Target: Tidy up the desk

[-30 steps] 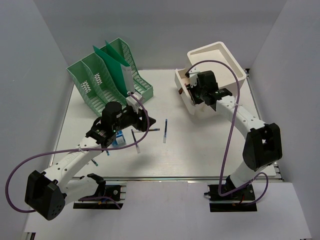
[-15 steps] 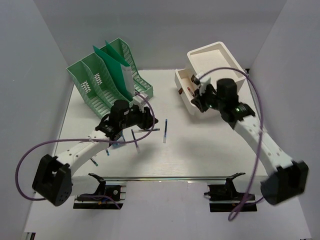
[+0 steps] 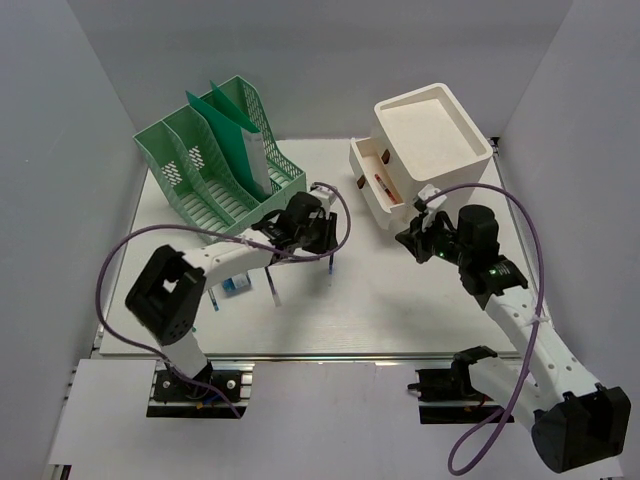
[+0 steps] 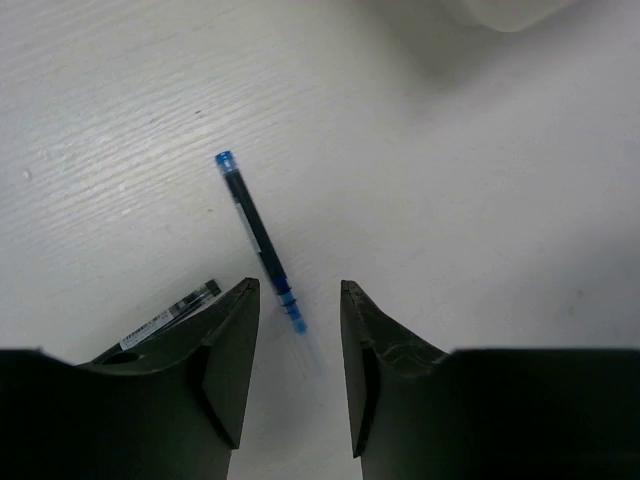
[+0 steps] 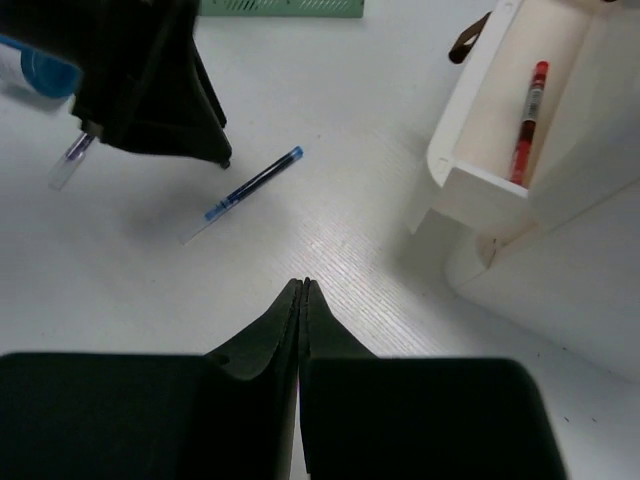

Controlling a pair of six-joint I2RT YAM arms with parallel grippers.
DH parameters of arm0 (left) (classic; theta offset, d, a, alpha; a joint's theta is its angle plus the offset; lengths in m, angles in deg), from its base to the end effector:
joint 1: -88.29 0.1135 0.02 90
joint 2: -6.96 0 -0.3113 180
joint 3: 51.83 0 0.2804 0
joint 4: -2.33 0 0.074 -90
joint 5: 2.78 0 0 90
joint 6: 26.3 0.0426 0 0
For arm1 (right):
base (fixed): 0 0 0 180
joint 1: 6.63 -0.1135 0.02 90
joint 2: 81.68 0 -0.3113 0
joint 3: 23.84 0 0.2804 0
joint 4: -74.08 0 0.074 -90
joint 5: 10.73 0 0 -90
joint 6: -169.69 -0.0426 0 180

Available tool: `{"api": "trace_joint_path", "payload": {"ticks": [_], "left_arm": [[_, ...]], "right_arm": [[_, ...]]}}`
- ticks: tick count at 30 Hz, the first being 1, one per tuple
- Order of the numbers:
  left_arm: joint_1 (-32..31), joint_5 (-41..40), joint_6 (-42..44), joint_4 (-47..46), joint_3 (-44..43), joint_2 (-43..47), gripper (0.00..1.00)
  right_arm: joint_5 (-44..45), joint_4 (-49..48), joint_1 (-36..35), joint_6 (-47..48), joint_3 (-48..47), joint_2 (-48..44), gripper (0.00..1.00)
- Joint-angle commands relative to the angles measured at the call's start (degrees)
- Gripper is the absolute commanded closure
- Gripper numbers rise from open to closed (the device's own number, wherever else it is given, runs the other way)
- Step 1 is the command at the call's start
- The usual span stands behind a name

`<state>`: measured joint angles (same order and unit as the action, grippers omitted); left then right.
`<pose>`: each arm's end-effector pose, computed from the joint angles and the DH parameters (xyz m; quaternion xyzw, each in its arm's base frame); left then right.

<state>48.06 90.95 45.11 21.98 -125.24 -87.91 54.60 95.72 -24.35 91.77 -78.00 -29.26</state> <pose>0.2999 -0.2573 0.2445 0.1840 0.8912 -0.2289 0.3458 0.2007 0.0828 0.3304 -0.3242 0.7413 0.2023 0.5518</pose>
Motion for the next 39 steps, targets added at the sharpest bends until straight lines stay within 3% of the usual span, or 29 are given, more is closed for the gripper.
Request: {"api": "trace_joint_path", "payload": {"ticks": [1,7,18,29,31,35,39], "left_arm": [[-1.51,-11.88,-4.34,7.19,-6.16,-4.08,0.51],[-4.06,-18.05,-7.33,11.78,-11.97,-12.0,0.5],[-6.88,-22.0,-6.99,15.29,-19.88,-19.91,0.5],[-6.88,-25.7,-8.74,17.76,-19.27,-22.55,0.52],[-6.88,-24.83,-8.74,17.5,-19.36,-22.81,0.54],[-7.41,-23.15,-8.66,16.79,-19.89,-23.69,0.76],[-7.41,-22.1,-8.57,16.35,-20.15,-24.05,0.87]], "right_arm": [[0.5,-3.39,1.8,-3.29,-1.26,-2.33,1.0],[1.72,-3.13,4.09,-4.08,-1.35,-4.7,1.0],[-0.21,-3.3,7.25,-4.6,-0.91,-4.52,1.0],[-1.79,-3.39,9.71,-5.13,-0.74,-4.7,1.0],[-1.79,-3.39,10.15,-5.13,-0.83,-4.61,1.0],[-2.23,-3.65,10.95,-5.31,-0.56,-4.61,1.0],[-2.93,-3.74,11.48,-5.4,-0.47,-4.61,1.0]]}}
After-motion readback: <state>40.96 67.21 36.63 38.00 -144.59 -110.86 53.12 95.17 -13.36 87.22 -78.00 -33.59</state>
